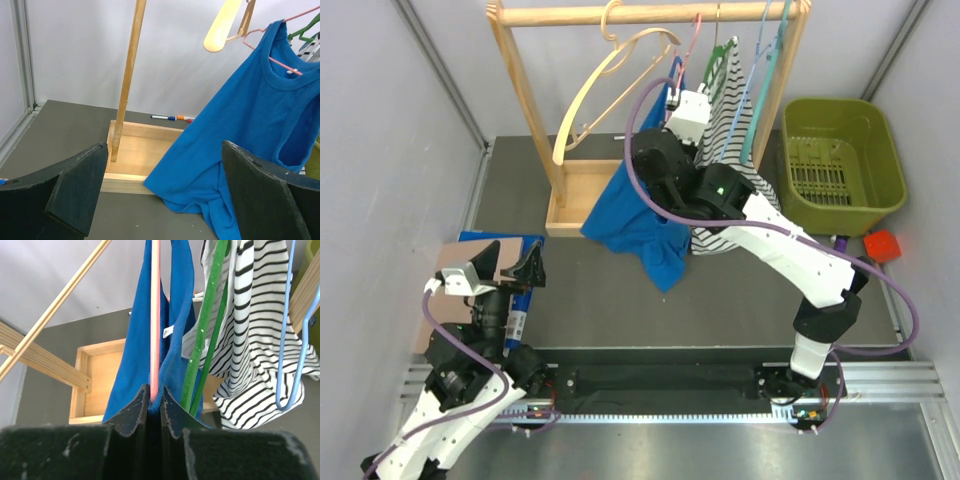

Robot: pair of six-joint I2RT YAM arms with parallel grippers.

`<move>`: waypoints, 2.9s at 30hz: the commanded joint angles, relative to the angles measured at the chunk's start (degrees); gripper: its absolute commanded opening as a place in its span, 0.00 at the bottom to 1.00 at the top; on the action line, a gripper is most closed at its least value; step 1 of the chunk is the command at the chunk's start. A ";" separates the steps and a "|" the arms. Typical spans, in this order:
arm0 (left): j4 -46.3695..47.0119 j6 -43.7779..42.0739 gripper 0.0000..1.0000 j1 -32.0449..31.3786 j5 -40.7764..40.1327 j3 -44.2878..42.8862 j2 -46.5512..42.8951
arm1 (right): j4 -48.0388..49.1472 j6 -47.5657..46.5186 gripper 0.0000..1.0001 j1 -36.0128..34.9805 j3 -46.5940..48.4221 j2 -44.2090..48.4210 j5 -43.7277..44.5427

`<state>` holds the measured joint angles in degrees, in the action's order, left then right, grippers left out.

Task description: Place the tank top on the hanger

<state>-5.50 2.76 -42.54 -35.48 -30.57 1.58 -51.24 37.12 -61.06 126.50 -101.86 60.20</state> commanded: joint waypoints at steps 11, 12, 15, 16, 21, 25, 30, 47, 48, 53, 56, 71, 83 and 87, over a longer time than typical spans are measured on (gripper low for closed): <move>3.04 -0.66 0.99 -0.26 0.06 0.42 1.93 | 13.72 -13.30 0.00 6.47 6.83 -1.14 -0.96; 3.04 -0.66 0.99 -0.26 -0.02 0.42 2.19 | 13.71 -13.39 0.00 6.91 6.66 -1.32 -1.14; 2.86 -0.65 0.99 -0.26 -0.02 0.33 2.55 | 13.80 -14.01 0.00 8.49 6.92 -2.02 -3.51; 2.86 -0.66 0.99 -0.26 -0.02 0.33 2.63 | 13.89 -14.01 0.00 9.46 6.92 -2.02 -4.30; 2.95 -0.66 0.99 -0.26 -0.11 0.42 2.81 | 13.63 -14.54 0.00 11.31 7.27 -3.69 -8.79; 2.95 -0.57 0.99 -0.26 0.33 0.42 3.60 | 11.79 -13.93 0.00 11.92 7.10 -4.92 -9.93; 3.04 -0.39 0.99 -0.26 0.94 0.42 3.95 | 9.06 -11.82 0.00 12.19 4.82 -5.63 -11.25; 2.86 -0.39 0.99 -0.26 1.21 0.42 4.92 | 10.20 -6.80 0.03 9.20 -7.23 3.33 -12.30; 2.77 -0.39 0.99 -0.26 1.12 0.42 5.01 | 11.33 -7.15 0.06 9.03 -8.27 4.12 -12.83; 2.86 -0.39 0.99 -0.26 1.21 0.42 4.92 | 18.97 -9.53 0.43 8.68 -15.65 11.41 -17.31; 2.77 -0.39 0.99 -0.35 1.12 0.51 5.01 | 19.86 -9.96 0.62 8.85 -17.42 14.76 -17.93; 1.20 -1.01 0.99 -0.26 1.47 -0.81 7.46 | 38.83 -20.60 0.99 6.66 -45.50 40.67 -44.71; -3.29 -0.48 0.99 -0.17 2.10 -5.47 13.27 | 37.01 -20.87 1.00 5.77 -83.77 69.25 -30.26; -3.47 1.19 0.99 -0.17 -3.62 -6.96 13.88 | 36.13 -16.39 1.00 6.04 -90.98 74.95 -22.33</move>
<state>-9.15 2.96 -42.65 -34.30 -34.30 14.46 -14.66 16.75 -54.96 40.38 -31.16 26.92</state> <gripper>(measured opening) 0.990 0.996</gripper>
